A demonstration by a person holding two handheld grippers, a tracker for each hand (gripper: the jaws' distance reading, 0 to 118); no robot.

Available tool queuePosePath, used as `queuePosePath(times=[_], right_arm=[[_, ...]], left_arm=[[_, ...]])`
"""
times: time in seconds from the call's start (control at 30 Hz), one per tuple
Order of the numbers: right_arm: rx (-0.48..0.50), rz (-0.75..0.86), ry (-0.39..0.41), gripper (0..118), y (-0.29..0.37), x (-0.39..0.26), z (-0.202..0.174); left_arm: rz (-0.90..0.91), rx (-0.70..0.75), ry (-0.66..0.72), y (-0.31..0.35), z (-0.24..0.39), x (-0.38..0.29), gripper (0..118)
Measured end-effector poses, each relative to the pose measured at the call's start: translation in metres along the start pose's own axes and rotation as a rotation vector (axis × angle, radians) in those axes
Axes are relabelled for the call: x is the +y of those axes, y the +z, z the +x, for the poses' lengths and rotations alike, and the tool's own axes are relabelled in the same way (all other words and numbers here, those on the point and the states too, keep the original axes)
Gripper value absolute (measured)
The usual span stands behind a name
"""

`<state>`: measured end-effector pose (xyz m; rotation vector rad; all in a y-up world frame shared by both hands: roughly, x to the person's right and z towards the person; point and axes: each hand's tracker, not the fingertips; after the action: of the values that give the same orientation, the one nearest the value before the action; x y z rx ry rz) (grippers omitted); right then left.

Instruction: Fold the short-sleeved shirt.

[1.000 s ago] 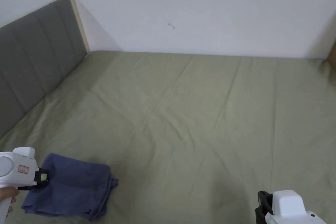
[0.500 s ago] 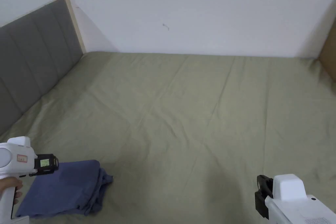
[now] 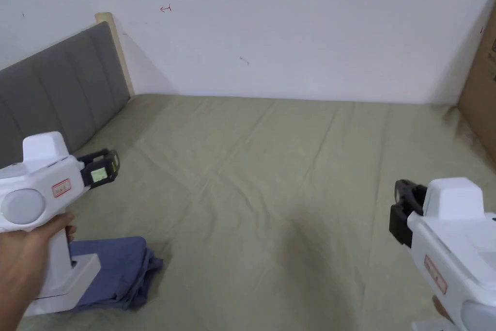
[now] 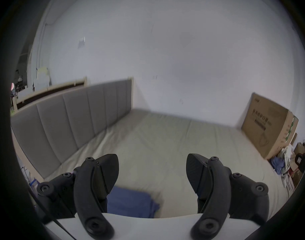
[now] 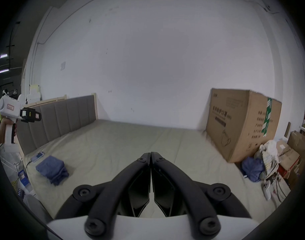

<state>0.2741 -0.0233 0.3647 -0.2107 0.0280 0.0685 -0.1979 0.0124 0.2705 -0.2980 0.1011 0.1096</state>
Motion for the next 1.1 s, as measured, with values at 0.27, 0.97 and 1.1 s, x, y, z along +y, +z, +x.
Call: queuePosePath(times=[0.27,0.97,1.1], right_arm=[[-0.069,0.125,0.024,0,0.03,0.032,0.022],[-0.15,0.153,0.021,0,0.053,0.016,0.042],[-0.153,0.157,0.016,0,0.054,0.016,0.043]], left_arm=[[0.275,-0.051,-0.015,0.051,0.082,-0.008,86],[0.344,-0.202,-0.163,0.071,0.165,-0.08,0],[0.346,-0.216,-0.167,0.075,0.166,-0.078,0]])
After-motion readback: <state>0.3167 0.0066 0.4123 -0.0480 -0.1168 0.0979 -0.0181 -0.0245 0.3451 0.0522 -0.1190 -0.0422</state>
